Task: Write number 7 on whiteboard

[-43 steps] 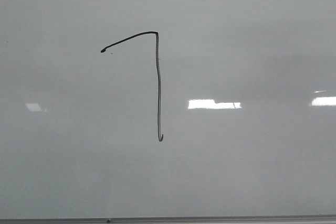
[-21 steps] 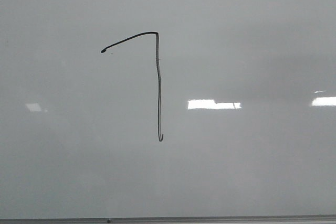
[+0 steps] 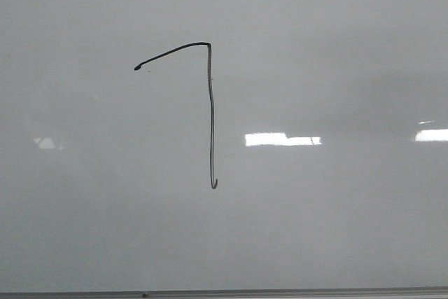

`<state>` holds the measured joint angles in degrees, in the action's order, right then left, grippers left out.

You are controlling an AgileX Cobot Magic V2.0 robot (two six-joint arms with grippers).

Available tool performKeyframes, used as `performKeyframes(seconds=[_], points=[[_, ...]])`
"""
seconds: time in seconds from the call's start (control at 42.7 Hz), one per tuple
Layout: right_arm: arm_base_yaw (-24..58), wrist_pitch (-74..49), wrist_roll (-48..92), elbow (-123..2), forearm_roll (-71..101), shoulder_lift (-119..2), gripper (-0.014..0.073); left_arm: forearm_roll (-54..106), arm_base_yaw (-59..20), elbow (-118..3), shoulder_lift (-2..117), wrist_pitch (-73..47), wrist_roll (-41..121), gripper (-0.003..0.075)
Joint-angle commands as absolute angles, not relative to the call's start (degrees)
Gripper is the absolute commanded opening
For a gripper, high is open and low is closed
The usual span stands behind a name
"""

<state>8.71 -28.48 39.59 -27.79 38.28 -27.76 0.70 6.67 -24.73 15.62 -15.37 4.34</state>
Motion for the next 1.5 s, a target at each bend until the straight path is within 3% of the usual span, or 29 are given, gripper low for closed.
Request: performKeyframes(seconds=[0.0,0.586,1.007,1.265,1.476], points=[[8.43,-24.85,39.6,-29.23,39.88,-27.88,-0.0059,0.65,6.63,-26.18,16.13,-10.81,3.76,-0.002],[8.43,-24.85,39.6,-29.23,39.88,-27.88,-0.0059,0.0,6.63,-25.45,15.96,-9.75,3.76,-0.002],[8.43,-24.91,39.6,-29.23,39.88,-27.88,-0.0059,0.83,0.23,-8.98,-1.16,-8.92,3.76,-0.002],[8.43,-25.25,39.6,-29.23,39.88,-27.95,-0.0059,0.85,0.53,0.51,-1.08,-1.25,3.76,-0.002],[8.43,-25.25,39.6,-29.23,39.88,-27.95,-0.0059,0.85,0.53,0.58,-1.08,-2.25,3.76,-0.002]])
